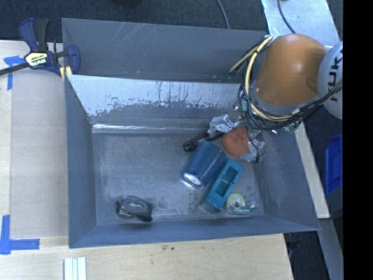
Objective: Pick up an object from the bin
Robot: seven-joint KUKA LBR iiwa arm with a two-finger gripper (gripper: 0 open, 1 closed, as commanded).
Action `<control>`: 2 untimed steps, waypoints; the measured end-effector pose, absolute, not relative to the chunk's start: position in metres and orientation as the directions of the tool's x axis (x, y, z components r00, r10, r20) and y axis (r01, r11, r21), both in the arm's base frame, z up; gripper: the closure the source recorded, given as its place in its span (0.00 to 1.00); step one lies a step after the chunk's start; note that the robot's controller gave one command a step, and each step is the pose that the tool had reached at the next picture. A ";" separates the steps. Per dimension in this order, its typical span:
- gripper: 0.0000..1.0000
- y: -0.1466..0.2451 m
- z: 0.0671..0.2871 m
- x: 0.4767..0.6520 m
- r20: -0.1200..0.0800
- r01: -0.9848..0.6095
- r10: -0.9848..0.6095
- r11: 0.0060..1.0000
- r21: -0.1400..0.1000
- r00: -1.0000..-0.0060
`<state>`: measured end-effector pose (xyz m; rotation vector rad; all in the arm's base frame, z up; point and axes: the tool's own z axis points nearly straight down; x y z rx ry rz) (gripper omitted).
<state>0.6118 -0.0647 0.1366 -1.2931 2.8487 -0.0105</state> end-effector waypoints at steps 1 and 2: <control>0.00 -0.031 0.099 0.496 0.008 -0.537 -0.537 0.844 0.005 -0.844; 0.00 -0.017 0.072 0.576 -0.004 -0.913 -0.913 0.407 -0.016 -0.407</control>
Offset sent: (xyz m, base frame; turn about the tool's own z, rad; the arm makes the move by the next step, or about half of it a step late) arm -0.0299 0.0502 -0.0666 -0.3422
